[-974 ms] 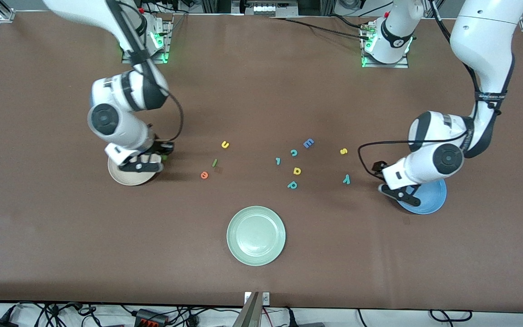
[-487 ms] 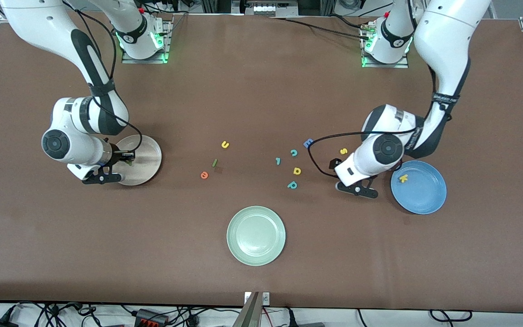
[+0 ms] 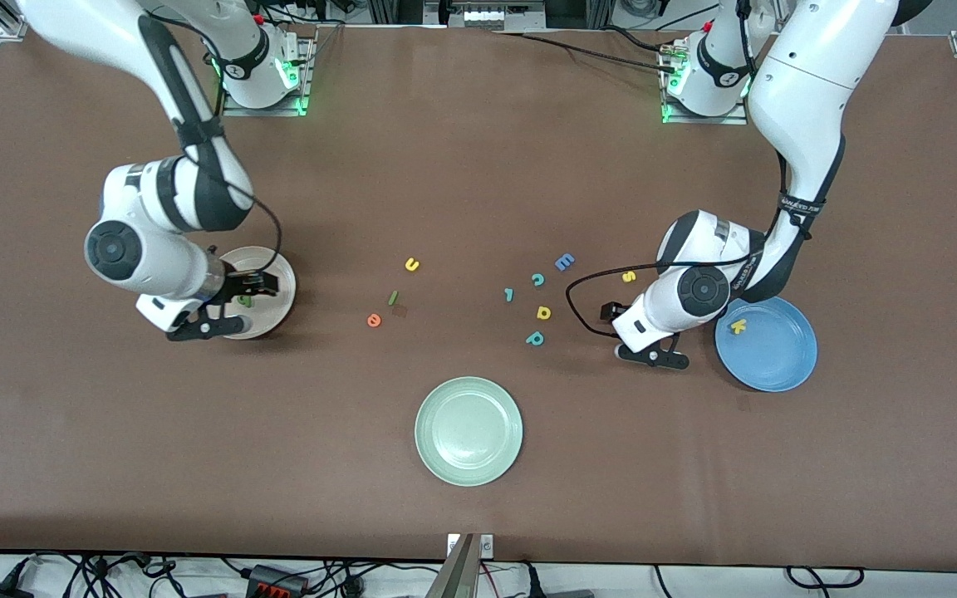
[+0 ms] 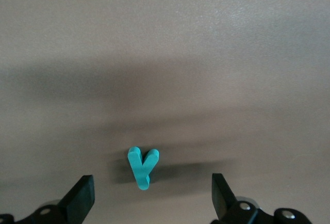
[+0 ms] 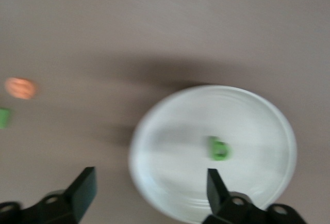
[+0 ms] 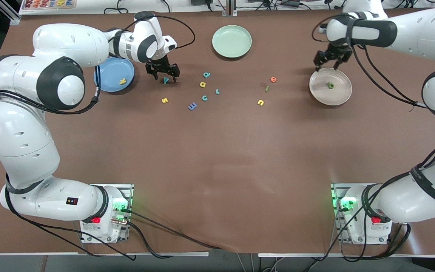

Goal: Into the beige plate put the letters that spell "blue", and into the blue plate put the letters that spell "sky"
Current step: 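Grasp the blue y with the left gripper while the right gripper grasps green l, then drop the y on the blue plate while the right gripper drops l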

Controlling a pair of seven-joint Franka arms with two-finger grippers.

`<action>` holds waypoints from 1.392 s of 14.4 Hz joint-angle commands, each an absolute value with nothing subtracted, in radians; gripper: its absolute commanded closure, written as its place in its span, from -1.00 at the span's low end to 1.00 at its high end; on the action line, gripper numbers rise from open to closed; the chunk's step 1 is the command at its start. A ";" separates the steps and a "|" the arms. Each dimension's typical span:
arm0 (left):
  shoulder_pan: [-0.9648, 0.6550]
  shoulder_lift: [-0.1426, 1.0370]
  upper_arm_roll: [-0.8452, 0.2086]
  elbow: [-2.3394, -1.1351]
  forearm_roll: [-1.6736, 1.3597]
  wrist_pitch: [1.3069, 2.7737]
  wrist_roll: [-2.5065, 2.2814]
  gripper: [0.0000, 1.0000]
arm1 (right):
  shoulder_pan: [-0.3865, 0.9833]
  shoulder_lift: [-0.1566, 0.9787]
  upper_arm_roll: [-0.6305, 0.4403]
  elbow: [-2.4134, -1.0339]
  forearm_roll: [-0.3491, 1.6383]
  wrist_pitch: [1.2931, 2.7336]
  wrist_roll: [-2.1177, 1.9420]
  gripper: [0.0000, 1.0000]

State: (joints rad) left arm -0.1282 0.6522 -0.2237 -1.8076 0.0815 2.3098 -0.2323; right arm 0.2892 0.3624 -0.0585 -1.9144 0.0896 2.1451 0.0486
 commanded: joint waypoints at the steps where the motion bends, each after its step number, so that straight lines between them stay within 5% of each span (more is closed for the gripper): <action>1: -0.126 0.661 -0.226 -1.789 0.109 2.309 -0.245 -0.69 | 0.449 0.399 -0.054 -1.872 0.112 2.167 0.271 -1.00; 3: -0.124 0.670 -0.225 -1.789 0.113 2.310 -0.245 -0.27 | 0.530 0.434 -0.055 -1.871 0.117 2.235 0.412 -1.00; 8: -0.120 0.681 -0.227 -1.789 0.181 2.342 -0.245 0.05 | 0.607 0.549 -0.054 -1.821 0.115 2.368 0.681 -1.00; 10: -0.120 0.681 -0.227 -1.787 0.183 2.342 -0.245 0.40 | 0.621 0.592 -0.055 -1.793 0.115 2.370 0.748 -1.00; 11: -0.121 0.681 -0.227 -1.789 0.183 2.342 -0.244 0.61 | 0.623 0.606 -0.054 -1.790 0.115 2.370 0.791 -0.76; 13: -0.123 0.677 -0.227 -1.787 0.183 2.339 -0.244 0.83 | 0.644 0.632 -0.055 -1.789 0.115 2.372 0.848 -0.62; 15: -0.117 0.663 -0.226 -1.787 0.183 2.329 -0.242 0.86 | 0.646 0.644 -0.054 -1.790 0.115 2.382 0.880 -0.54; 20: -0.094 0.572 -0.216 -1.758 0.184 2.157 -0.218 0.93 | 0.638 0.655 -0.054 -1.790 0.117 2.385 0.879 0.09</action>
